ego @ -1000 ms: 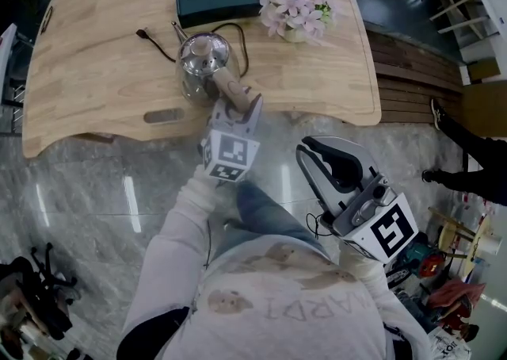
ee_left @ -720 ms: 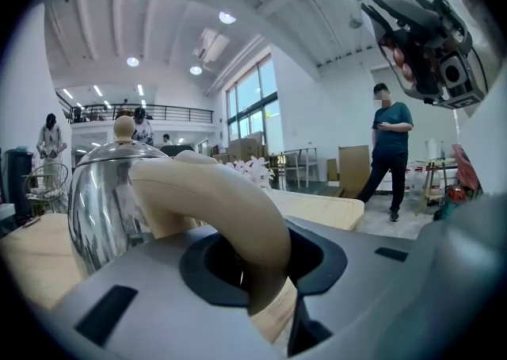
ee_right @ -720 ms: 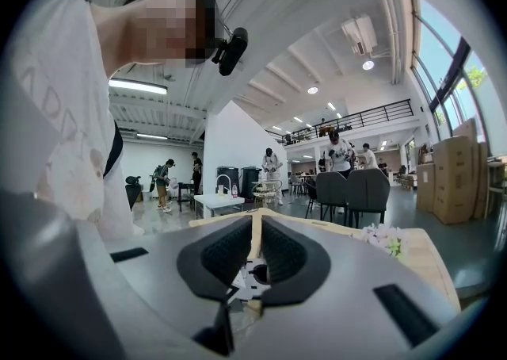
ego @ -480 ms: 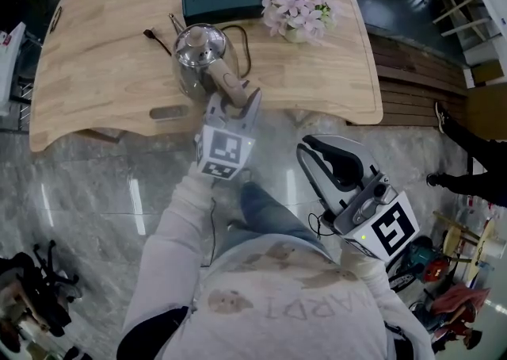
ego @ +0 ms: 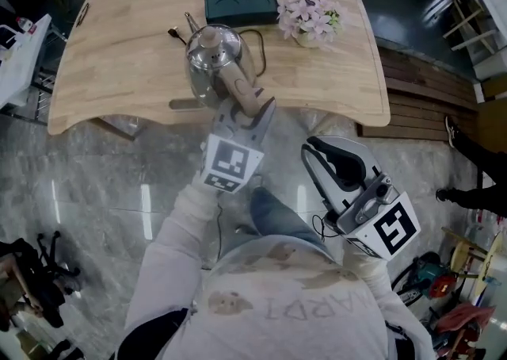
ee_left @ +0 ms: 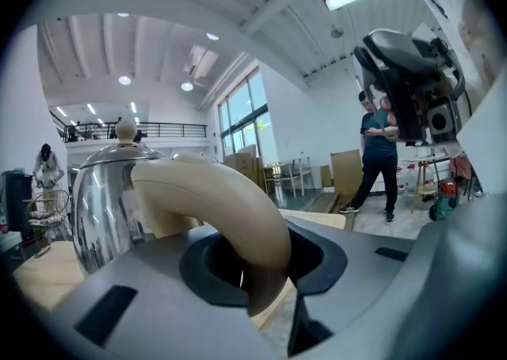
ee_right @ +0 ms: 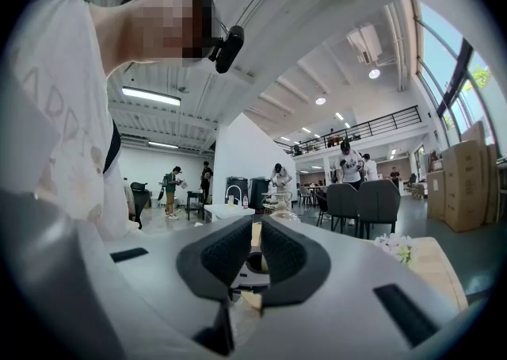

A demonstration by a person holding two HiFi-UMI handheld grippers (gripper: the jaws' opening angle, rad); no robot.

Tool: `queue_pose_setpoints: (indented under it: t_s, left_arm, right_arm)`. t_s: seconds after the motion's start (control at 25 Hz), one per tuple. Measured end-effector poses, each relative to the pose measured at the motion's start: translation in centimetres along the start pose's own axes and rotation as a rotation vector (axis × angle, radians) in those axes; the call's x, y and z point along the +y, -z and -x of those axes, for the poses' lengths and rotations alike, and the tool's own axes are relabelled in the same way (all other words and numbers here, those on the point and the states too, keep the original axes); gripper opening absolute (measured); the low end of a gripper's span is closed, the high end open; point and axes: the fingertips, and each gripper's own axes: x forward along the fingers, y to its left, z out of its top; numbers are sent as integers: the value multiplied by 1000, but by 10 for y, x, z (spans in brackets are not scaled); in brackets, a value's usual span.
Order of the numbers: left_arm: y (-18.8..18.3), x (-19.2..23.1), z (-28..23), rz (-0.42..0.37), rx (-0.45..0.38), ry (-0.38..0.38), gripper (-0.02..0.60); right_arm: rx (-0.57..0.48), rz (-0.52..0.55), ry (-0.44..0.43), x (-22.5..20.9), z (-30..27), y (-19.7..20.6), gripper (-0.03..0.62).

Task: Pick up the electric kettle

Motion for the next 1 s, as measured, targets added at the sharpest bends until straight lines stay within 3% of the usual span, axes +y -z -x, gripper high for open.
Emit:
queue_pose_setpoints:
  t_s: [0.36,1.0]
  left_arm:
    - [-45,-53,82,-35,-39,33,100]
    - [-87,-176,233,-99,-42,42,101]
  right_arm:
    - [-56,7,-21,55,33,-13,43]
    - [-120,10,-32,173,126,-20,43]
